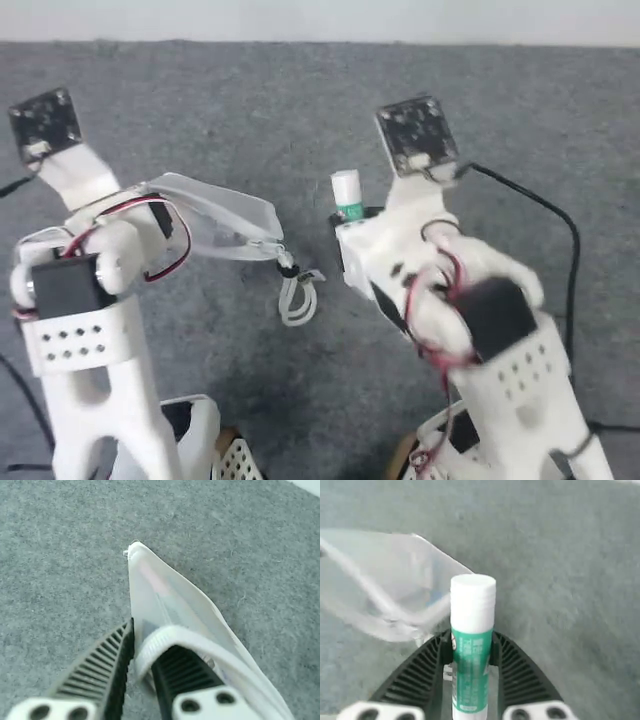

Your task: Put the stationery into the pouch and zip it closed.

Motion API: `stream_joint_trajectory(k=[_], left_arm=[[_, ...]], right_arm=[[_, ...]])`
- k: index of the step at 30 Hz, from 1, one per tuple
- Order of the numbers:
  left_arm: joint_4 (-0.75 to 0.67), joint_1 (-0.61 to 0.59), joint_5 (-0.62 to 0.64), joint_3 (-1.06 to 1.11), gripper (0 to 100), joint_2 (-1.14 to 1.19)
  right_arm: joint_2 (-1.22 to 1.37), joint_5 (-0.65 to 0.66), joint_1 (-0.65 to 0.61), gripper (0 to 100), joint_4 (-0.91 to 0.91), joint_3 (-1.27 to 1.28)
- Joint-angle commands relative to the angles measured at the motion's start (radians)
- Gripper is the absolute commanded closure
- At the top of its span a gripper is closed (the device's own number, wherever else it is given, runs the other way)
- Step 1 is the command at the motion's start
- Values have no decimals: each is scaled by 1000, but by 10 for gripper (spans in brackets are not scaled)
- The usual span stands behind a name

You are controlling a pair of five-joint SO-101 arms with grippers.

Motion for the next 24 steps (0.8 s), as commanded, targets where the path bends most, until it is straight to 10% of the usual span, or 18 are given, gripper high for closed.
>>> stream_joint_trajectory(k=[1,24], left_arm=[[-43,5,-6,-19,987,-49],[-43,5,-6,-19,987,-49]], right_arm=[[-133,-14,-88,992,-101,71],[-671,-12,-251,992,-1395,1094]])
